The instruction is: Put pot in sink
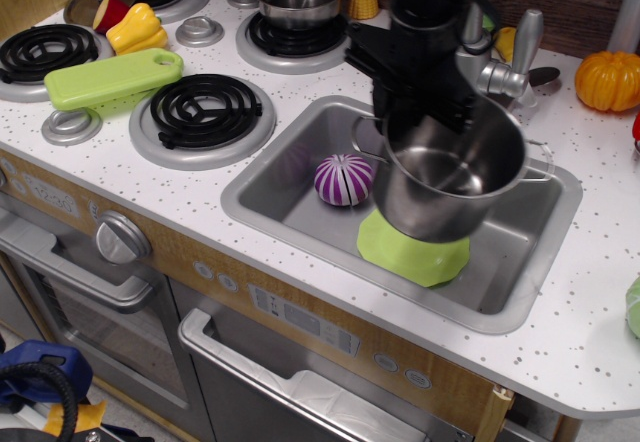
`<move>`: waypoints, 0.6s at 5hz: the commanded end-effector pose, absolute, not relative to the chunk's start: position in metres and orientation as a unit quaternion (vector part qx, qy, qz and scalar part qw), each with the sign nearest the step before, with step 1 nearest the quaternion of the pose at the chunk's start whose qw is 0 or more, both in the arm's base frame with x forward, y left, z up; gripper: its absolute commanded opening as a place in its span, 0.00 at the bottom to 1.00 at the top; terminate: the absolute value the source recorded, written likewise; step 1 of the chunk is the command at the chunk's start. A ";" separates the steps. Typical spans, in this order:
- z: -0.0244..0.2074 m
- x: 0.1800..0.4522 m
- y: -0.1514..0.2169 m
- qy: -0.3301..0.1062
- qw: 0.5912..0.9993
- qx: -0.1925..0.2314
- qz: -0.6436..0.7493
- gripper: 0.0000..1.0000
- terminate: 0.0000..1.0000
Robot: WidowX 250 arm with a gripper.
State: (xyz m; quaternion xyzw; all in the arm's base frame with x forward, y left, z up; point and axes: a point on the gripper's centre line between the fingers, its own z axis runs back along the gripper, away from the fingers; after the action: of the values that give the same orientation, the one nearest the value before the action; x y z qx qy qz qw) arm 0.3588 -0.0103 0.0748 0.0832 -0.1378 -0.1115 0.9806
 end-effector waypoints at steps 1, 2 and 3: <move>0.054 0.362 0.008 -0.188 0.971 0.067 -0.135 0.00 0.00; 0.022 0.358 0.015 -0.200 0.969 0.032 -0.144 1.00 0.00; 0.004 0.354 0.013 -0.221 0.965 0.006 -0.144 1.00 0.00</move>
State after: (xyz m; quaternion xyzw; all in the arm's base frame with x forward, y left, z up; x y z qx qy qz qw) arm 0.3507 0.0070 -0.0057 0.0012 -0.2056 -0.1485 0.9673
